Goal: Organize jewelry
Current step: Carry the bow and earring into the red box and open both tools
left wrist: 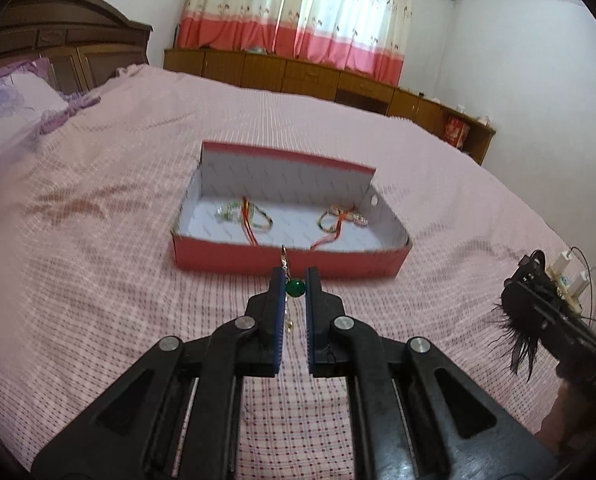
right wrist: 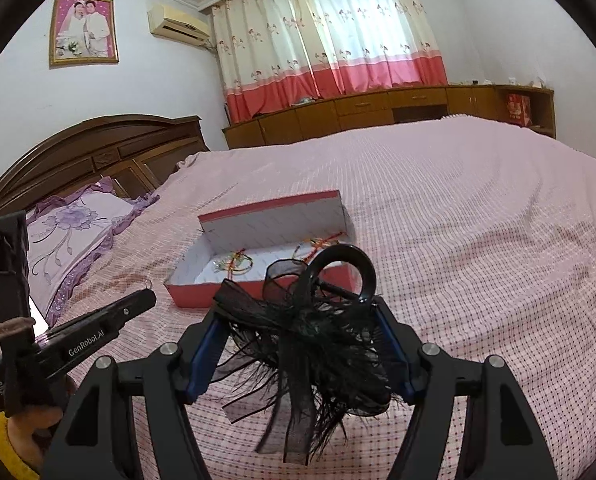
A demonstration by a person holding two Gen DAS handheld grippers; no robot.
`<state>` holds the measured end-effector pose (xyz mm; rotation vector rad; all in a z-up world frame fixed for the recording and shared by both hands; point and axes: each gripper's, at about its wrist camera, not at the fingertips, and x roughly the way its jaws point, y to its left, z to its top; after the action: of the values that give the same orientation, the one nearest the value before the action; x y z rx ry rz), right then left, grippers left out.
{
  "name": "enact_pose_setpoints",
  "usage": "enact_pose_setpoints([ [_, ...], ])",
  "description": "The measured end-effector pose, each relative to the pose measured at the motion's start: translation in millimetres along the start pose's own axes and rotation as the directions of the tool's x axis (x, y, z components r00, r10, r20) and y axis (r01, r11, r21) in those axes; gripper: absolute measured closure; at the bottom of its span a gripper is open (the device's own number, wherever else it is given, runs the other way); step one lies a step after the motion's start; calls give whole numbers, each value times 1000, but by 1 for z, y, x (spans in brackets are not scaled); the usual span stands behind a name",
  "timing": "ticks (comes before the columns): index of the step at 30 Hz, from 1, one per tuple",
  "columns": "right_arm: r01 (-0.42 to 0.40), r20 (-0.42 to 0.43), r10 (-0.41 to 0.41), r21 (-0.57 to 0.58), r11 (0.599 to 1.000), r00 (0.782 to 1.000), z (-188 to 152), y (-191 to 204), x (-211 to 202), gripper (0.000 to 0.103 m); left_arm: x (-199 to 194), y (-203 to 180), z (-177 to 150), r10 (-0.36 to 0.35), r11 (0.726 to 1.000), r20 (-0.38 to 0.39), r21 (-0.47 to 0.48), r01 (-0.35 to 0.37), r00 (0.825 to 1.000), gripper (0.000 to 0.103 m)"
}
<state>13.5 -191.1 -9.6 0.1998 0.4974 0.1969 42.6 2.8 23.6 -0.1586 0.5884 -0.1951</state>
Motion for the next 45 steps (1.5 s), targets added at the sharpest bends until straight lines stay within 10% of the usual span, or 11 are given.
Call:
enact_pose_setpoints([
  [23,-31,89,38,-88,996,995,53,46,59,32,17,10,69,1,999,208,45,-11,978,102],
  [45,66,-8,-67,-79,995,998,75,17,190,32,141,39,78,80,997,86,-14,-79,993,102],
])
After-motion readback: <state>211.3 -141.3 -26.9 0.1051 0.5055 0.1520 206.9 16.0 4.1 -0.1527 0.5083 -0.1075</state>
